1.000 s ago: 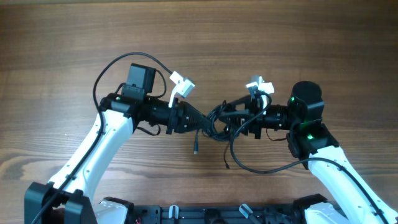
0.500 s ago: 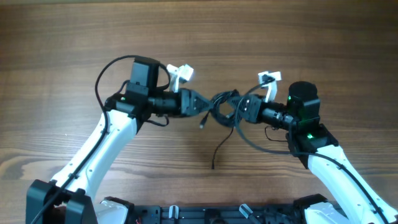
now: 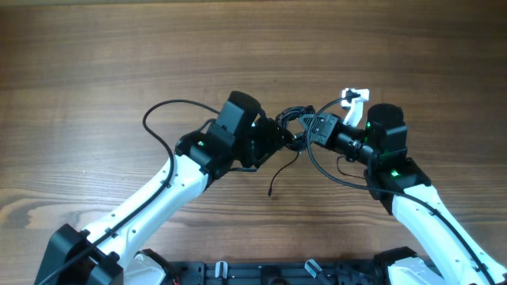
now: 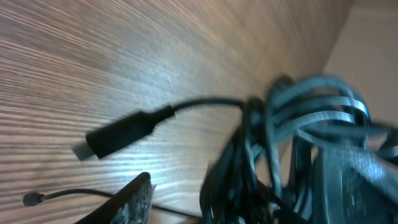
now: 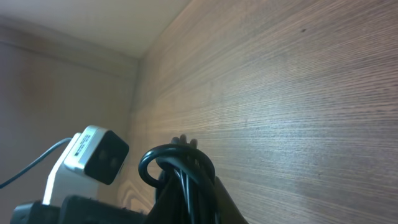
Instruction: Untangle cables
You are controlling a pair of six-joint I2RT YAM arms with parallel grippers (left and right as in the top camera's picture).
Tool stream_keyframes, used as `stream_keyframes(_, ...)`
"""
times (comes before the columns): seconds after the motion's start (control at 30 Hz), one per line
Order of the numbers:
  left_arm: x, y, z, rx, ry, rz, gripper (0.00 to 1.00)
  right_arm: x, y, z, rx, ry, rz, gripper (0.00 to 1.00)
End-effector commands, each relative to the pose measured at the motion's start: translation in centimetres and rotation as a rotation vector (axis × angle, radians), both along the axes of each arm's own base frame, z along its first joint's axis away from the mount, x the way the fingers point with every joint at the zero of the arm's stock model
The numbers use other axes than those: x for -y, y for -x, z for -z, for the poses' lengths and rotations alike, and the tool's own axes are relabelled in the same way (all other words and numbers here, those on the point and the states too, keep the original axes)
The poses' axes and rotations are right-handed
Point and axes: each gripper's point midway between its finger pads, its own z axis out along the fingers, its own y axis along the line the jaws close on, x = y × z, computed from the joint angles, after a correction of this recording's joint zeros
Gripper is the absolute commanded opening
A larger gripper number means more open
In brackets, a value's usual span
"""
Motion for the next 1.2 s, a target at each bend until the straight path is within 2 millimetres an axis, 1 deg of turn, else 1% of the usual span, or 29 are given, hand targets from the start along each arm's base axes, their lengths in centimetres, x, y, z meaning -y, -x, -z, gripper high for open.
stream_keyframes(0.0,-0.9,-2.2,0.0,0.032,-0.028,-0.156,0.51,-0.4,0.3,-0.3,-0.013,-0.024,-0.021,0.04)
stream_keyframes(0.1,-0.3,-3.1,-1.1,0.08,0.011,-0.158,0.51,-0.4,0.3,-0.1,-0.019,-0.02,-0.017,0.05)
stream_keyframes(0.13,-0.2,-3.4,-1.4,0.097,0.019,-0.164,0.49,-0.4,0.3,-0.2,-0.018,-0.021,-0.017,0.04)
stream_keyframes(0.17,-0.2,-3.8,-1.6,0.115,0.02,-0.176,0.41,-0.4,0.3,-0.2,-0.017,-0.022,-0.017,0.05)
stream_keyframes(0.2,-0.4,-4.1,-1.7,0.129,0.016,-0.189,0.36,-0.4,0.3,-0.2,-0.016,-0.022,-0.017,0.05)
stream_keyframes(0.23,-0.5,-4.3,-1.8,0.136,0.013,-0.197,0.36,-0.4,0.3,-0.2,-0.016,-0.022,-0.017,0.05)
stream_keyframes(0.27,-0.6,-4.4,-1.8,0.139,0.009,-0.201,0.41,-0.4,0.3,-0.2,-0.018,-0.021,-0.017,0.04)
stream_keyframes(0.3,-0.6,-4.4,-1.8,0.145,0.005,-0.198,0.48,-0.4,0.4,-0.1,-0.023,-0.02,-0.017,0.05)
stream_keyframes(0.37,-0.8,-4.6,-1.8,0.151,-0.002,-0.206,0.49,-0.3,0.5,0.2,-0.035,-0.017,-0.017,0.05)
stream_keyframes(0.47,-1.5,-5.6,-2.2,0.196,-0.011,-0.21,0.46,0.0,0.5,0.7,-0.051,0.001,0.001,0.04)
stream_keyframes(0.57,-3.2,-6.9,-2.8,0.235,-0.016,-0.225,0.44,0.1,0.3,0.8,-0.027,0.028,-0.003,0.04)
stream_keyframes(0.6,-3.6,-7.4,-3.3,0.254,-0.007,-0.219,0.42,0.2,0.4,0.8,-0.012,0.041,-0.012,0.05)
stream_keyframes(0.7,-4.1,-8.3,-5.2,0.304,0.069,-0.166,0.4,0.2,0.3,0.8,0.042,0.084,-0.04,0.05)
stream_keyframes(0.8,-5.7,-9.2,-6.0,0.307,0.098,-0.194,0.37,0.2,0.2,0.8,0.063,0.104,-0.047,0.05)
stream_keyframes(0.83,-6.3,-9.4,-6.2,0.303,0.111,-0.204,0.39,0.3,0.2,0.8,0.063,0.106,-0.044,0.04)
stream_keyframes(0.9,-5.8,-9.1,-6.7,0.293,0.16,-0.16,0.4,0.4,0.2,1.0,0.057,0.113,-0.036,0.05)
stream_keyframes(0.97,-4.5,-7.6,-6.7,0.253,0.204,-0.084,0.4,0.6,0.1,1.2,0.061,0.128,-0.031,0.05)
stream_keyframes(1.07,-2.4,-5.3,-5.8,0.19,0.2,-0.009,0.35,0.6,0.1,1.2,0.189,0.241,-0.108,0.05)
stream_keyframes(1.17,-0.5,-3.2,-4.6,0.14,0.181,0.052,0.35,0.6,0.1,1.2,0.255,0.297,-0.148,0.05)
